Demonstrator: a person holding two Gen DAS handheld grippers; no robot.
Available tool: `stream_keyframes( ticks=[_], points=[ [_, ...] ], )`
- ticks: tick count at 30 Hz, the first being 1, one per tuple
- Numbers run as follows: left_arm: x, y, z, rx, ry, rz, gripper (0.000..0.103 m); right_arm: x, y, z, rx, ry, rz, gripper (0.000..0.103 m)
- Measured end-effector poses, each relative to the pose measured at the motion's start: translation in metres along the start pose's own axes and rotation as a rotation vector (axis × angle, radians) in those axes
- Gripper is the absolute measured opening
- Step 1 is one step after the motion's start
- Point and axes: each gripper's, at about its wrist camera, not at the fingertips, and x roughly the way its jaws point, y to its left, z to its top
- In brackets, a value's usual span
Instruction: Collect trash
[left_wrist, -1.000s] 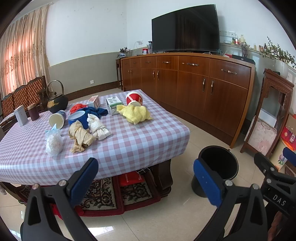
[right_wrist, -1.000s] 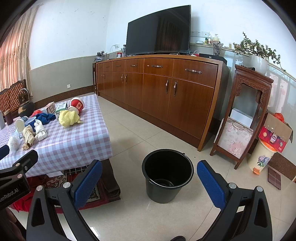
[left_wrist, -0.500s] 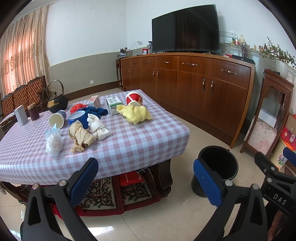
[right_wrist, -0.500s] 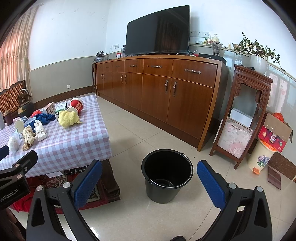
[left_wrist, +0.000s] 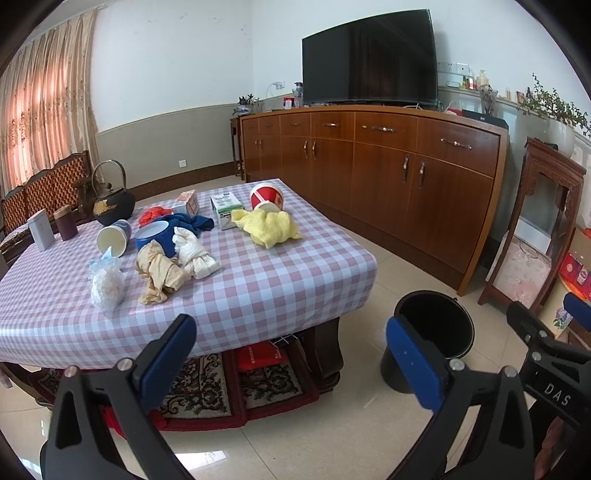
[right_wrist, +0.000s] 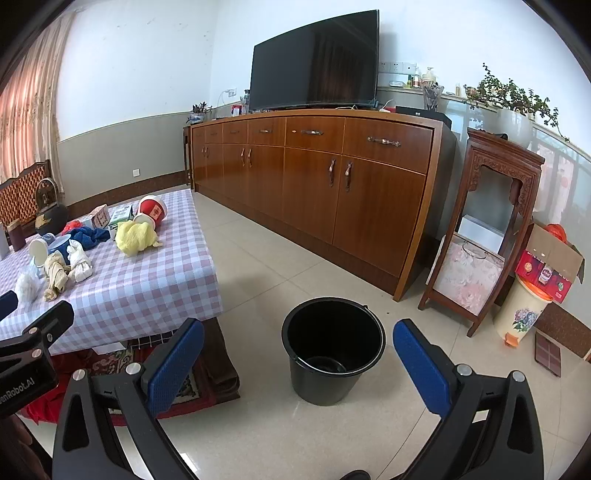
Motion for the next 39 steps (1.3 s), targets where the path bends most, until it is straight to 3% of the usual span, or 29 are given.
stream_keyframes(
  ticks=[15,21,27,31,37,38,39],
  points=[
    [0.002,0.008,0.006,-0.021,-0.002,0.016,0.103,0.003,0.003,0.003,-0.018,0.010,0.033,0.103],
    [0.009,0.037,0.014,-0.055,-0.003,0.079,0.103,0.025,0.020,0.011,-0.028,0.102,0.199,0.103],
    [0.019,0.083,0.016,-0.128,-0.014,0.146,0.103,0.026,0.053,0.037,-0.043,0.020,0.358,0.103],
    [0.028,0.124,0.012,-0.188,-0.001,0.185,0.103,0.025,0.098,0.056,-0.154,-0.053,0.476,0.103],
    [0.040,0.173,0.005,-0.238,0.016,0.277,0.103,0.058,0.170,0.065,-0.251,-0.006,0.612,0.102],
    [0.044,0.180,0.003,-0.244,0.025,0.290,0.103,0.064,0.182,0.064,-0.279,0.002,0.626,0.099],
    [0.047,0.186,0.002,-0.251,0.034,0.295,0.103,0.069,0.195,0.063,-0.309,0.007,0.639,0.090]
  ],
)
